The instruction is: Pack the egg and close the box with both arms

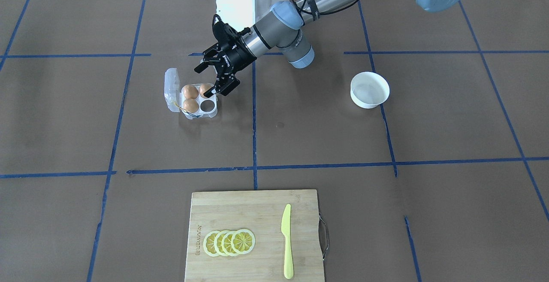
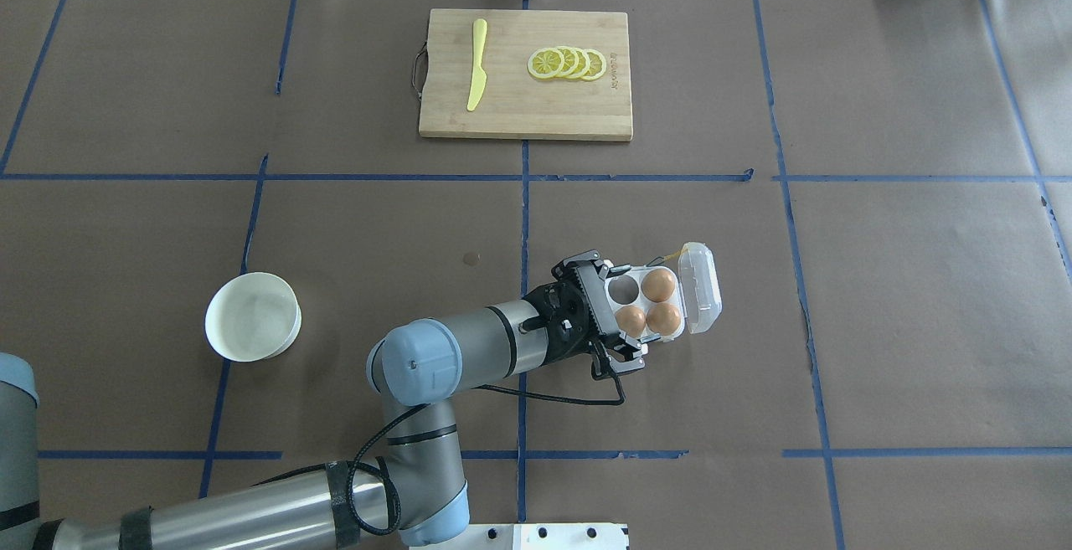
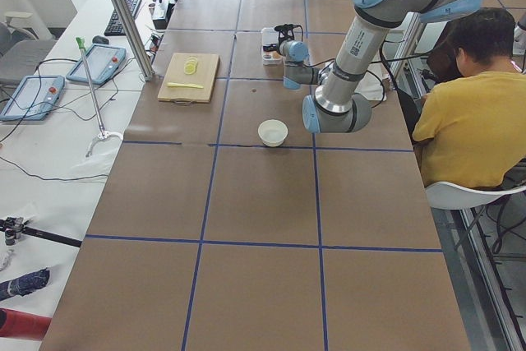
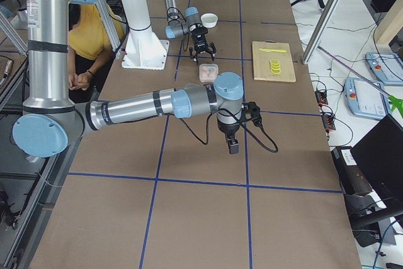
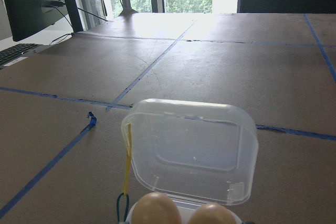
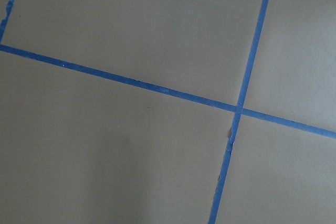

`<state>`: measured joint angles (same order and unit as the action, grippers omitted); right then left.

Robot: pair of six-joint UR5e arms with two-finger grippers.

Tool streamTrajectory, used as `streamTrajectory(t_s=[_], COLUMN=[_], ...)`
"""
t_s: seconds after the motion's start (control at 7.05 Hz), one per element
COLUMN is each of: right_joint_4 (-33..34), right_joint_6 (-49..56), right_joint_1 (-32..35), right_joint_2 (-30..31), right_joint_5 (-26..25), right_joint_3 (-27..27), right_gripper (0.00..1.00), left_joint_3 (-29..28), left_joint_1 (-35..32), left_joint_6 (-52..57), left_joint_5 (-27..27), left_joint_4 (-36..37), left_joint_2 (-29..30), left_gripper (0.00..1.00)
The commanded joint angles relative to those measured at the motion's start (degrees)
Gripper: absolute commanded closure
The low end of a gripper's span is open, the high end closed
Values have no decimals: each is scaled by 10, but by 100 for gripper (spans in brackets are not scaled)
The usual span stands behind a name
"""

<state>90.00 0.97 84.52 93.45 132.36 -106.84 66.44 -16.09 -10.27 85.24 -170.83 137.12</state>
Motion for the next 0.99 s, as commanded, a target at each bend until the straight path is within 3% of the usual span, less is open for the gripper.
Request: streamTrajectory(t_s=[0.0,0.28,0.57,0.71,0.85], right_joint_4=[0,1,0,0,0], right_joint_6=[0,-1,-1,-1,-1], right_joint_1=[0,0,0,0,0], right_joint_2=[0,0,1,1,2], right_joint_5=[1,1,1,1,1], right_joint_3=[2,3,3,4,4], right_gripper=[0,0,0,0,0], left_joint_3=[45,173,319,368,400], left_joint_1=[-33,-97,-198,-251,-316], left_joint_6=[-20,-49,-46,-41,-18], left_joint_5=[30,103,211,230,235], left_joint_4=[82,314,557,661,716], left_joint_2=[-4,-36,-95,-115,-147], left_gripper=[2,1,2,1,1])
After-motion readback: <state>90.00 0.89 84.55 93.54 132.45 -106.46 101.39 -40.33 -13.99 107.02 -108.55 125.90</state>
